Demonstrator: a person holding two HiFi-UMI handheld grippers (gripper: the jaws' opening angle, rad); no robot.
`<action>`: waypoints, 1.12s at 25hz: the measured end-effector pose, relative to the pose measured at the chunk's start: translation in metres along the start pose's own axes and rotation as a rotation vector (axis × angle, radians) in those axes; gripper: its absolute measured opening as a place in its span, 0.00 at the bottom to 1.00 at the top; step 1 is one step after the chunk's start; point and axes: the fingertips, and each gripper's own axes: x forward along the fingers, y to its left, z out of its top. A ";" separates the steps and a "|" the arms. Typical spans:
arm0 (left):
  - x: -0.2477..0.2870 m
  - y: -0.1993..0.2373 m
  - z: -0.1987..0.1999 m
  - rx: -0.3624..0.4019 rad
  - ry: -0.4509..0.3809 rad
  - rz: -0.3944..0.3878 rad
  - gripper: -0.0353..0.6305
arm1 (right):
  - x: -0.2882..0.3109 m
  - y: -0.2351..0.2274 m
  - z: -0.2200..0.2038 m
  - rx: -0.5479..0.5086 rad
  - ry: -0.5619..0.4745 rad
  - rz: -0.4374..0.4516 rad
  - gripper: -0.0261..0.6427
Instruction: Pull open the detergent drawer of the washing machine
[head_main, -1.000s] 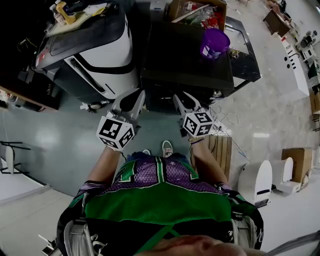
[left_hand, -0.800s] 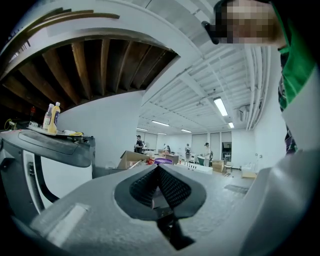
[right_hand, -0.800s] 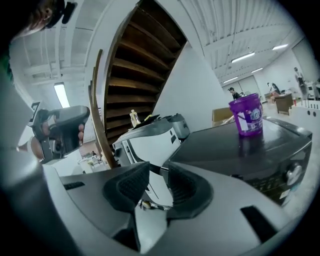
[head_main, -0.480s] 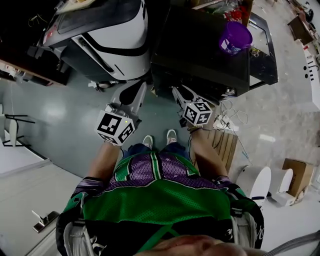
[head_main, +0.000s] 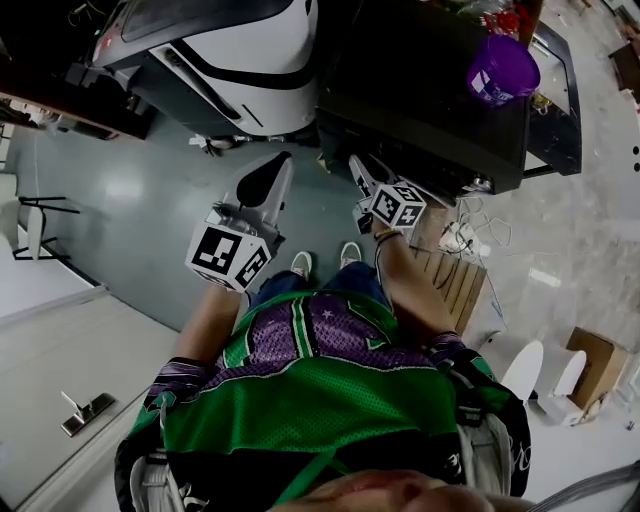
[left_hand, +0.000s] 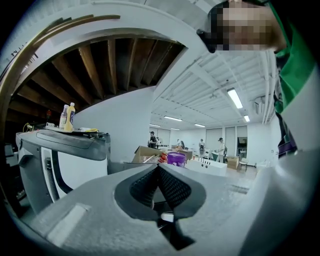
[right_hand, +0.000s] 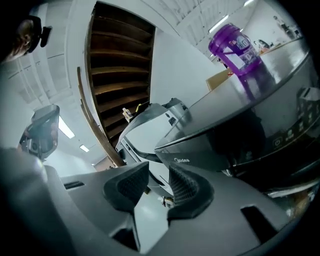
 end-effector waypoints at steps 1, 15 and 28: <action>0.002 0.001 0.000 0.002 0.002 0.006 0.08 | 0.006 -0.006 -0.005 0.013 0.013 0.003 0.21; 0.013 0.016 -0.008 0.023 0.044 0.063 0.08 | 0.069 -0.073 -0.050 0.251 0.085 0.008 0.26; 0.005 0.036 -0.018 0.029 0.083 0.088 0.08 | 0.094 -0.077 -0.027 0.390 -0.038 0.079 0.41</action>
